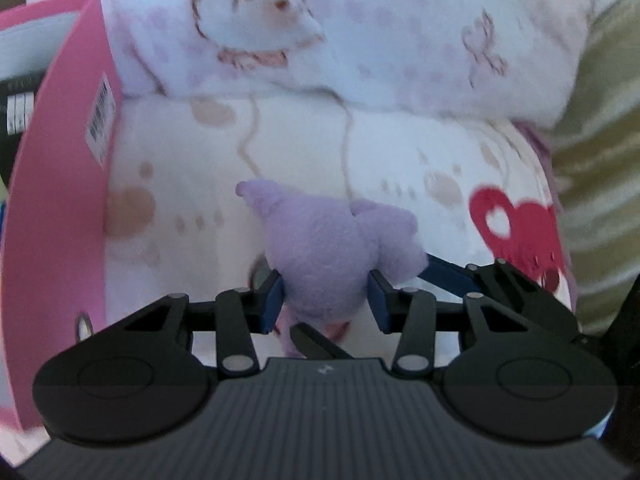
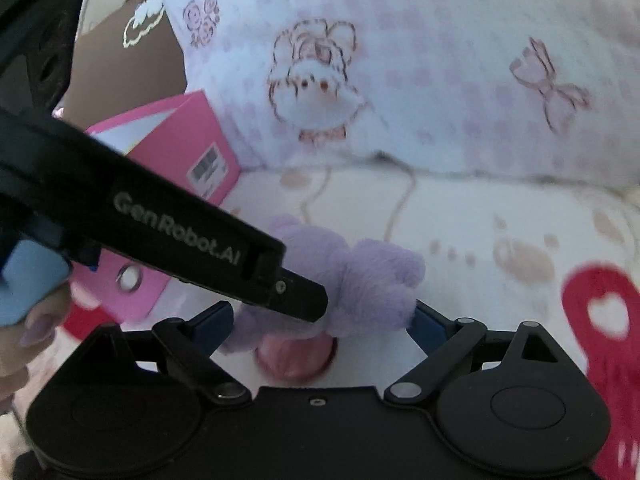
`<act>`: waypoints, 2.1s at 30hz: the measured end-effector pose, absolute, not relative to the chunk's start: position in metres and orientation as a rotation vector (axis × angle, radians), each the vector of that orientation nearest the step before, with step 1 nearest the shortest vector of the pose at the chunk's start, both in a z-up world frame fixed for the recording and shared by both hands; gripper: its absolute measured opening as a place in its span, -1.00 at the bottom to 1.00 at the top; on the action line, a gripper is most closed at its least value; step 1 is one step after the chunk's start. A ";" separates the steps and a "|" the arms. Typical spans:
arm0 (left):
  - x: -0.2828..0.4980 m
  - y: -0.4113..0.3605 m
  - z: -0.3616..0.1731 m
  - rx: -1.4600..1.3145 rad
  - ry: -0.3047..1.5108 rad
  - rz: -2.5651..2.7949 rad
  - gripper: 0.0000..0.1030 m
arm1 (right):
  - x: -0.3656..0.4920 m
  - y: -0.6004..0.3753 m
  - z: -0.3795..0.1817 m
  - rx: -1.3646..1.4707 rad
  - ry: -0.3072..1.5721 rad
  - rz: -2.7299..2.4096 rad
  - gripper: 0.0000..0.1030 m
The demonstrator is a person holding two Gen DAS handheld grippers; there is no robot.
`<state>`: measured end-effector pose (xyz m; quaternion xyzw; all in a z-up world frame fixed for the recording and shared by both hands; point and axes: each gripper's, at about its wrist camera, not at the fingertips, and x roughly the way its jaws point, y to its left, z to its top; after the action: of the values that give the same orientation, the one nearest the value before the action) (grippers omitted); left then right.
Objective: Organize objects
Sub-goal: 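Lower the left gripper over the lilac plush toy and close on it, then lift the lilac plush toy with the left gripper toward the pink box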
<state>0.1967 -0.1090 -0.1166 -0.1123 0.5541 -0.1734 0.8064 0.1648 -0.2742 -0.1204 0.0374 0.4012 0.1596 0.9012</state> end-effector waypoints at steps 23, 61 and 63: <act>0.176 -0.114 -0.123 -0.189 1.092 -0.435 -0.20 | 0.132 -0.263 -0.138 0.066 0.856 0.275 0.72; 0.081 -0.047 -0.104 -0.233 1.190 -0.402 -0.20 | 0.054 -0.190 -0.134 0.162 0.892 0.359 0.71; 0.070 -0.040 -0.103 -0.233 1.200 -0.409 -0.19 | 0.045 -0.182 -0.130 0.143 0.892 0.365 0.70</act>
<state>0.0700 -0.0402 -0.1027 -0.1088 0.5595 -0.1908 0.7992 0.0448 -0.1821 -0.1300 0.0686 0.4284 0.1756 0.8837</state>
